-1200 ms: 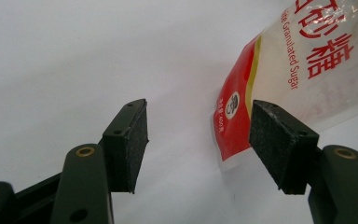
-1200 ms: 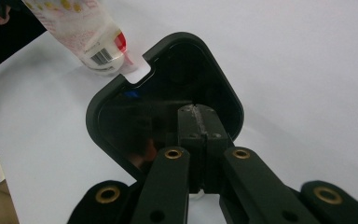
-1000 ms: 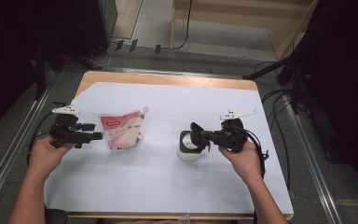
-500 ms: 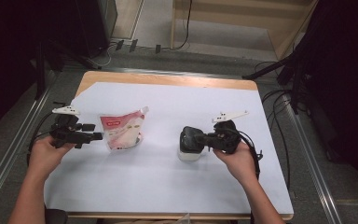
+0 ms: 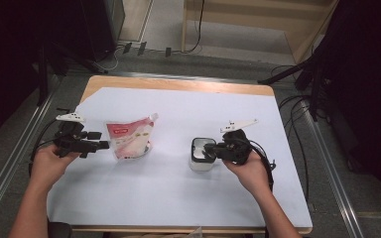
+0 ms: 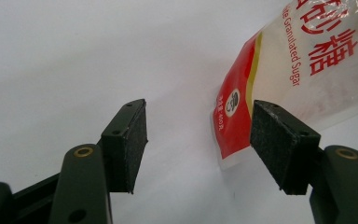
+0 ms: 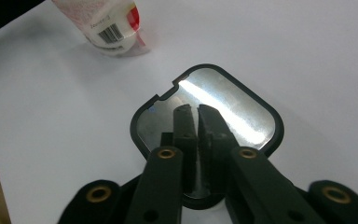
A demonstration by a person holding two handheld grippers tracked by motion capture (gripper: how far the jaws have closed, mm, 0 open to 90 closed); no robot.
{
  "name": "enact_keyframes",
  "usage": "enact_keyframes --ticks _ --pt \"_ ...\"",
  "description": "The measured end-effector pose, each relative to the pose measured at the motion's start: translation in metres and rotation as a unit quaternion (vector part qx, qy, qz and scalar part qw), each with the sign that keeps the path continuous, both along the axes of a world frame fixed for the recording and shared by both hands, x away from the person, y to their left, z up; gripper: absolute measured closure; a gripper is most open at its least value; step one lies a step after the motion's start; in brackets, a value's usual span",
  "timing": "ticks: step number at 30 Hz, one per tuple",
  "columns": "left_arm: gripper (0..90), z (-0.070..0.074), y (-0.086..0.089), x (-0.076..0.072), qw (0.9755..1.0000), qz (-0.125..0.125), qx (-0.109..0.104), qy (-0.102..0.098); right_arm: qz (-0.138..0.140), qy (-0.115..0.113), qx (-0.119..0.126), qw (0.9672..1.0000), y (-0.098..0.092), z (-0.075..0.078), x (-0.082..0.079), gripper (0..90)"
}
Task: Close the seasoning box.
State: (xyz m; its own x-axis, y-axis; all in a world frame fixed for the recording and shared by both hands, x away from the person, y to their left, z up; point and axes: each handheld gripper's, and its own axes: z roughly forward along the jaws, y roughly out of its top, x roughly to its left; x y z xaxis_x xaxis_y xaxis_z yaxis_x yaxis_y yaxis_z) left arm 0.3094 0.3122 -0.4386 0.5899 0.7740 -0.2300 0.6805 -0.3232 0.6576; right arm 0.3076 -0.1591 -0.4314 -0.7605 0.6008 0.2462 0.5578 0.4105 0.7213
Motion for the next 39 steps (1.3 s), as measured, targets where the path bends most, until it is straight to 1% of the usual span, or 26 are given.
enact_keyframes --ticks 1,3,6,8,9,11,13,16,18,23,27,28,29,32,35,39 --pt "37.9 0.000 0.000 0.000 1.0000 0.001 -0.003 0.002 0.000 -0.006 0.000 1.0000 0.000 0.000 0.000 82.5" --pt "37.9 0.000 0.000 0.000 1.0000 -0.001 -0.002 0.005 -0.001 -0.011 0.000 0.9999 -0.001 0.002 -0.002 78.5" --pt "37.7 0.000 0.000 0.000 1.0000 0.005 -0.004 0.005 -0.006 -0.019 0.009 0.9998 -0.003 0.004 -0.002 70.8" --pt "37.3 0.000 0.000 0.000 1.0000 0.001 -0.004 0.005 -0.014 -0.026 0.015 0.9995 -0.005 0.004 -0.001 65.0" --pt "37.3 0.000 0.000 0.000 1.0000 0.003 -0.004 0.000 -0.017 -0.029 0.016 0.9993 -0.006 0.004 -0.001 64.1" --pt "37.3 0.000 0.000 -0.001 1.0000 0.001 -0.002 0.002 -0.022 -0.034 0.021 0.9990 -0.009 0.004 0.000 61.0" --pt "37.3 0.000 0.001 -0.001 1.0000 0.003 -0.006 0.005 -0.028 -0.041 0.026 0.9984 -0.012 0.004 0.002 57.6" --pt "36.9 0.000 0.000 -0.001 0.9999 0.008 -0.008 0.005 -0.034 -0.054 0.019 0.9978 -0.016 0.003 0.002 54.0" --pt "36.7 0.000 0.000 -0.001 0.9999 0.011 -0.008 0.002 -0.037 -0.057 0.019 0.9975 -0.020 0.002 0.004 52.5" --pt "36.7 -0.001 0.000 -0.001 0.9999 0.011 -0.008 0.004 -0.052 -0.051 0.027 0.9970 -0.031 0.000 0.007 50.4" --pt "36.6 -0.002 -0.001 0.000 0.9999 0.007 -0.005 0.008 -0.069 -0.055 0.032 0.9956 -0.041 -0.001 0.010 48.7" --pt "36.6 -0.002 -0.001 0.000 0.9999 0.009 -0.004 0.008 -0.072 -0.053 0.032 0.9955 -0.043 -0.001 0.011 47.9" --pt "36.6 -0.002 -0.001 0.000 0.9999 0.008 -0.003 0.007 -0.074 -0.057 0.034 0.9951 -0.046 -0.002 0.012 47.4" --pt "36.5 -0.001 -0.001 0.000 0.9999 0.007 -0.006 0.009 -0.085 -0.058 0.033 0.9941 -0.054 -0.005 0.014 45.8" --pt "36.5 -0.001 0.000 0.000 0.9999 0.009 -0.007 0.007 -0.095 -0.052 0.033 0.9936 -0.060 -0.007 0.016 45.6" --pt "36.6 -0.001 0.000 -0.001 0.9999 0.008 -0.008 0.006 -0.110 -0.054 0.034 0.9919 -0.071 -0.010 0.019 45.6"
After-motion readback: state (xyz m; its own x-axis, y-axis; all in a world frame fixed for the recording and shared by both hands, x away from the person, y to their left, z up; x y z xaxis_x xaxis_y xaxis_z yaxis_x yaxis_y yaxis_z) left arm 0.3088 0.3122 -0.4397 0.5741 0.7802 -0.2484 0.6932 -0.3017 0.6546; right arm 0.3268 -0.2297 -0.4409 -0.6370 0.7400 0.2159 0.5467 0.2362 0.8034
